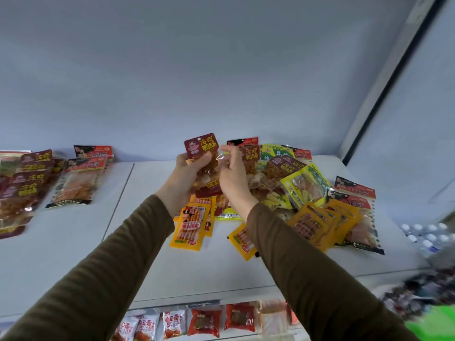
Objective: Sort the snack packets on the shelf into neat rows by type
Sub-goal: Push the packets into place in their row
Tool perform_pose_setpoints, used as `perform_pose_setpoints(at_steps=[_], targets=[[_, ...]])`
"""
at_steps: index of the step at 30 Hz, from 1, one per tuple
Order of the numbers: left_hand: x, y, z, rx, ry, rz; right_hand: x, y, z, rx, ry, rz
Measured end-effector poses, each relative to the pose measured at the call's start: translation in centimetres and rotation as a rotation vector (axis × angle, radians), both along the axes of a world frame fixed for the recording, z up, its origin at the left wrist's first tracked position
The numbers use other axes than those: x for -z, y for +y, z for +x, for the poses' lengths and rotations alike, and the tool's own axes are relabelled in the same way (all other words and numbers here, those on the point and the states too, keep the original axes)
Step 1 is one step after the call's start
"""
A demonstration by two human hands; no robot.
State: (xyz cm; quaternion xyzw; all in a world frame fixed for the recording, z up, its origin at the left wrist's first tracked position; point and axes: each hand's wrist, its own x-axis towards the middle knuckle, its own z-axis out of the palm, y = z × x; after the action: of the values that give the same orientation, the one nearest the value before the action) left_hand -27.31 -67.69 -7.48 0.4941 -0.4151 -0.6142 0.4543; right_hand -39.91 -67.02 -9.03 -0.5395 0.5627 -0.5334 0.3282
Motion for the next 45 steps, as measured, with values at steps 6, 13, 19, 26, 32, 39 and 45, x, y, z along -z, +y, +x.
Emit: perform_pose_setpoints(at_steps=[6,13,19,26,32,39,45], targets=[[1.3,-0.5,0.6,-0.142,-0.047,0.029,0.4,-1.0,-3.6,0.088,0.409,0.035],[1.7,-0.6,1.5,-0.101,-0.06,0.086,0.5,-4.3,-8.5,0.185,0.905,0.304],[1.5,-0.7,0.8,-0.035,-0.007,0.123,-0.9,-3.9,-8.0,0.168,0.51,0.042],[-0.3,-0.3,-1.1,0.156,0.173,0.14,-2.9,-0.1,-4.3,-0.247,0.221,0.223],[0.9,-0.7,-1.6,-0.033,0.155,0.132,-2.8,1.1,-6.0,-0.241,0.214,0.168],[0.7,-1.0,1.8,-0.114,0.159,0.131,-3.8,-1.6,-15.9,0.088,0.537,0.237],[1.1,-0.3,0.8,-0.08,0.152,0.135,-2.8,-4.0,-19.6,-0.065,0.743,0.706]])
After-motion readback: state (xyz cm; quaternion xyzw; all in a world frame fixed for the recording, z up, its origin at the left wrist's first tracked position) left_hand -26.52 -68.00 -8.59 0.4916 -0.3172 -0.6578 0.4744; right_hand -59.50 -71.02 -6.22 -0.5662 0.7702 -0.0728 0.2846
